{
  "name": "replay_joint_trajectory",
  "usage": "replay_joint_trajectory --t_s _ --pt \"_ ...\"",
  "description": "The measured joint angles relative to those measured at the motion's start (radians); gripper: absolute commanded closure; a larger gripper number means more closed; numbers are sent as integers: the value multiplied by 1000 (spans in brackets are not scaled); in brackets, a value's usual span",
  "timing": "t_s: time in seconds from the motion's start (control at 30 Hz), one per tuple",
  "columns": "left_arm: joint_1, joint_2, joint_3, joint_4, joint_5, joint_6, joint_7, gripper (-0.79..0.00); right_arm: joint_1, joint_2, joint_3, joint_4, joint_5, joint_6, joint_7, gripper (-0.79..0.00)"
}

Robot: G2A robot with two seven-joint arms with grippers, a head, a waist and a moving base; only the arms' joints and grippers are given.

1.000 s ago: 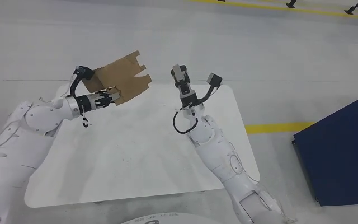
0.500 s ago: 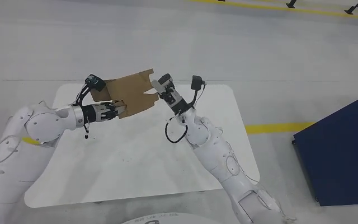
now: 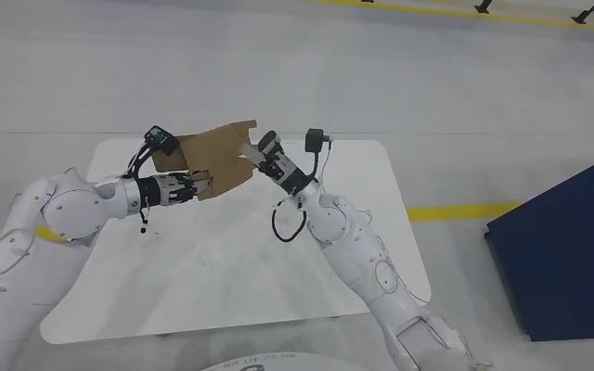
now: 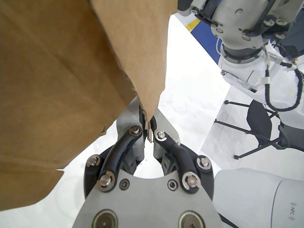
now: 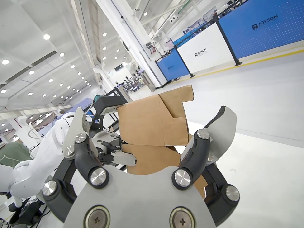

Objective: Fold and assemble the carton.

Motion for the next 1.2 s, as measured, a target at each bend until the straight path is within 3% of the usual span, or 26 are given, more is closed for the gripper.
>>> replay_joint_trajectory --t_s 0.33,0.6,0.8,0.9,1.03,1.2 --pt "-8 0 14 15 0 -5 7 0 -6 0 5 -3 22 -31 28 -785" --pt "3 8 -13 -10 -50 -43 -4 0 13 -5 3 19 23 4 45 -785" --pt "12 14 -23 -19 -61 -52 -8 0 18 -9 22 22 49 3 -16 -785" --pt "3 14 -22 7 -63 -45 -4 0 2 -6 42 8 73 -29 -15 -748" --pt "-18 11 -8 35 -55 -37 8 0 -24 2 61 -18 120 -86 34 -723" --pt "-39 7 10 49 -53 -32 18 0 -34 14 61 -31 200 -132 205 -739"
